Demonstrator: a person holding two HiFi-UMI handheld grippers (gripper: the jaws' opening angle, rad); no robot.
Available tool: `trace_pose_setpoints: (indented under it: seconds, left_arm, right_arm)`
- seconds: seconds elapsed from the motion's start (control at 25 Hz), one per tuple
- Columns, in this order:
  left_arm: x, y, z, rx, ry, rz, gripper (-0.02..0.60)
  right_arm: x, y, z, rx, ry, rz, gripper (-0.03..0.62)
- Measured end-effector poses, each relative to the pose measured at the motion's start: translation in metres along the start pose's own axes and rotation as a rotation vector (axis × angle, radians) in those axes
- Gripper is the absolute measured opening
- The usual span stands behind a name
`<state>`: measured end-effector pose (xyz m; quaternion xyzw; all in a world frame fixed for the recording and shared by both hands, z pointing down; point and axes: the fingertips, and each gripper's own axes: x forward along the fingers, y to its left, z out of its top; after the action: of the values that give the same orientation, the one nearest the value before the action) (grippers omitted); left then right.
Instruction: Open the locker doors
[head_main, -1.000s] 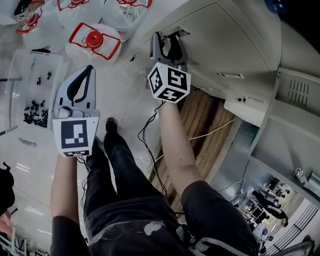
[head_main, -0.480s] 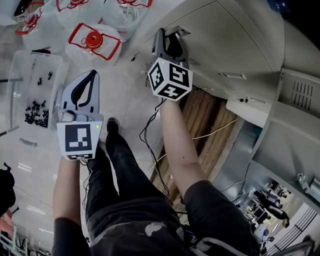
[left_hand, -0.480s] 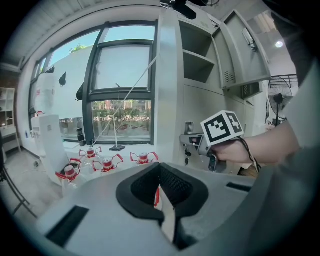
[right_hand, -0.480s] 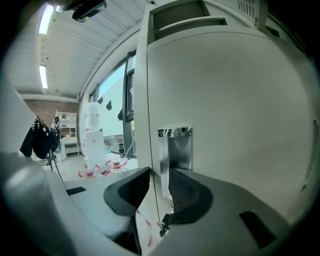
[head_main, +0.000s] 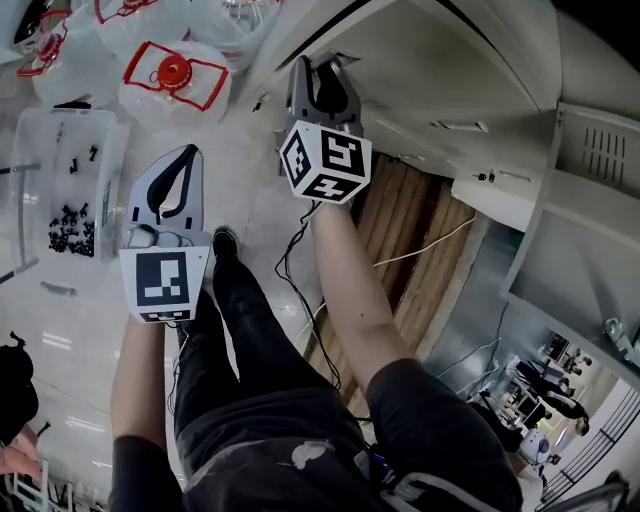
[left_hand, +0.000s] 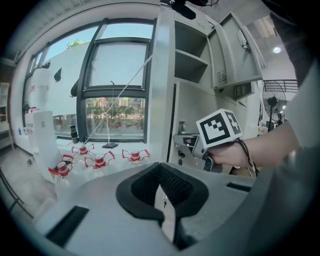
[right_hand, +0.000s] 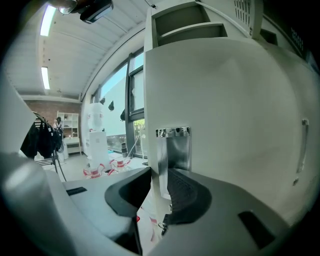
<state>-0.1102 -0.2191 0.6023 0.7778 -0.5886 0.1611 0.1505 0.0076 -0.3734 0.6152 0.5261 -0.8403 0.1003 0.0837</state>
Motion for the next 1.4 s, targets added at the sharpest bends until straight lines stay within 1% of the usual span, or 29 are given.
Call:
trace_pose_setpoints:
  seconds: [0.32, 0.52, 0.72, 0.8, 0.96, 1.12, 1.4]
  left_arm:
    - [-0.007, -0.016, -0.007, 0.005, 0.009, -0.06, 0.009]
    - [-0.015, -0.024, -0.011, 0.023, 0.017, -0.103, 0.009]
    - [-0.026, -0.029, -0.016, 0.038, 0.023, -0.13, 0.009]
    - [-0.029, -0.031, -0.017, 0.046, 0.026, -0.142, 0.009]
    - [-0.034, -0.042, -0.019, 0.06, 0.026, -0.168, 0.009]
    - [-0.039, -0.056, -0.019, 0.074, 0.019, -0.2, 0.009]
    - [-0.057, -0.074, -0.017, 0.1, -0.003, -0.242, 0.009]
  right_arm:
    - [-0.022, 0.007, -0.006, 0.019, -0.011, -0.017, 0.123]
    - [-0.041, 0.009, -0.011, 0.046, -0.01, -0.059, 0.127]
    - [-0.058, 0.01, -0.016, 0.062, -0.009, -0.069, 0.132]
    - [-0.066, 0.01, -0.017, 0.063, -0.013, -0.061, 0.133]
    - [-0.083, 0.009, -0.02, 0.045, -0.022, -0.018, 0.133]
    - [-0.103, 0.007, -0.025, 0.02, -0.028, 0.03, 0.135]
    - [-0.135, 0.002, -0.033, -0.019, -0.027, 0.085, 0.138]
